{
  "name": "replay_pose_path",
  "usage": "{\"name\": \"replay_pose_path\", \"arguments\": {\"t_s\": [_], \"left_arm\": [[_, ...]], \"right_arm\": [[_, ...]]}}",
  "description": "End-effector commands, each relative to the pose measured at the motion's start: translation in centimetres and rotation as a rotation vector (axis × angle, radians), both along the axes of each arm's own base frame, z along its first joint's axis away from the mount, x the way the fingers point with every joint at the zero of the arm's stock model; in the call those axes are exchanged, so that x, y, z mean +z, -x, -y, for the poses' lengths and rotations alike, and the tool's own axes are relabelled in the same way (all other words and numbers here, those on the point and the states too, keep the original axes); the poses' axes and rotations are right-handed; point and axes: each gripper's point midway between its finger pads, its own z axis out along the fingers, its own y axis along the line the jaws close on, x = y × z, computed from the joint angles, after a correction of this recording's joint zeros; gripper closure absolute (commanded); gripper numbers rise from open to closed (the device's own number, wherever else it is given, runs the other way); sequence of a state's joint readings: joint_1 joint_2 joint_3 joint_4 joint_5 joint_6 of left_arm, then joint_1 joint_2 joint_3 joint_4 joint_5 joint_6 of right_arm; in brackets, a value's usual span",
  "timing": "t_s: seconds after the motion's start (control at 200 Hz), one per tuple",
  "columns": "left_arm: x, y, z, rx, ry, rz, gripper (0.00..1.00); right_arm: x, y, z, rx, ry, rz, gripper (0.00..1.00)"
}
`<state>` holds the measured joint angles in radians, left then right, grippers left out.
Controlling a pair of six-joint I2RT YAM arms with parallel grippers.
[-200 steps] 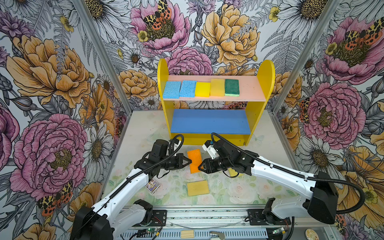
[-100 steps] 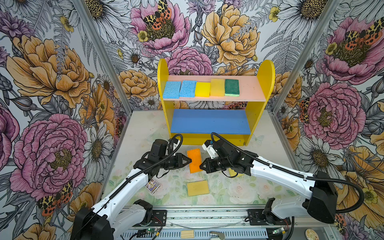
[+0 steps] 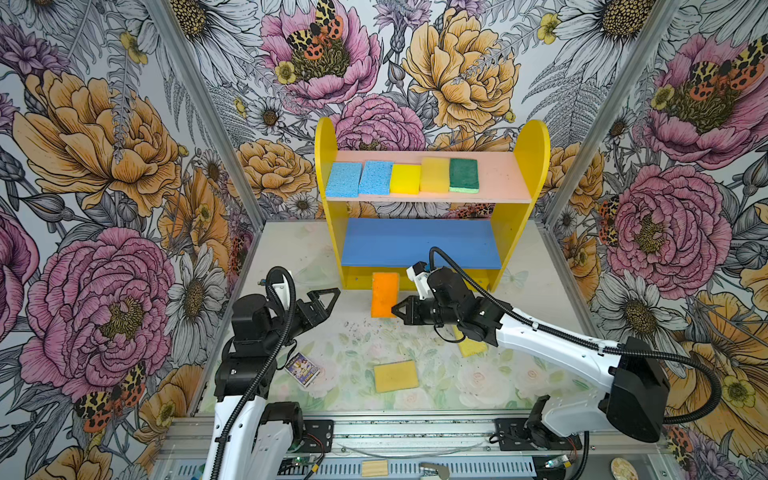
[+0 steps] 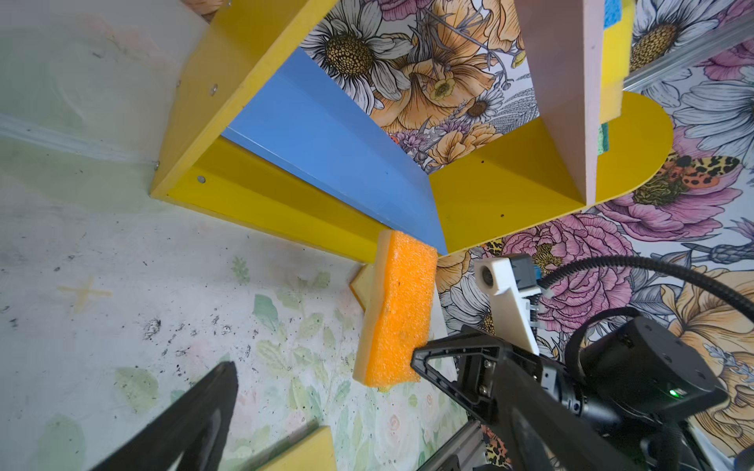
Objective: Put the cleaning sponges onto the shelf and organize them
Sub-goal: 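Carry the orange sponge onto the blue shelf with right gripper while left withdraws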
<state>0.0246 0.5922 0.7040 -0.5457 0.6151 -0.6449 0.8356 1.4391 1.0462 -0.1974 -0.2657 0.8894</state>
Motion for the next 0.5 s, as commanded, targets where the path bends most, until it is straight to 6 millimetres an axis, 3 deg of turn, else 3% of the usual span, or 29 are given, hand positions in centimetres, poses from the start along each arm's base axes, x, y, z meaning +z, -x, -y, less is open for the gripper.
{"name": "replay_pose_path", "arguments": {"t_s": [0.0, 0.065, 0.085, 0.225, 0.495], "left_arm": [[-1.6, 0.7, -1.5, 0.052, -0.124, -0.049, 0.01], [-1.9, 0.9, -2.0, 0.064, -0.178, -0.046, 0.01], [-1.9, 1.0, -2.2, 0.069, -0.192, -0.044, 0.01], [-1.5, 1.0, -2.6, 0.079, -0.248, -0.019, 0.01], [-1.8, 1.1, -2.9, 0.077, -0.288, -0.027, 0.01]], "right_arm": [[2.6, -3.2, -2.2, -0.03, -0.132, 0.018, 0.98], [2.8, -3.9, -3.6, -0.011, -0.173, 0.003, 0.98], [2.7, -5.2, -3.1, -0.035, -0.183, -0.002, 0.98], [2.7, -8.1, -4.2, -0.046, -0.214, -0.005, 1.0], [2.1, -11.8, -6.6, -0.029, -0.195, -0.009, 1.0]]}}
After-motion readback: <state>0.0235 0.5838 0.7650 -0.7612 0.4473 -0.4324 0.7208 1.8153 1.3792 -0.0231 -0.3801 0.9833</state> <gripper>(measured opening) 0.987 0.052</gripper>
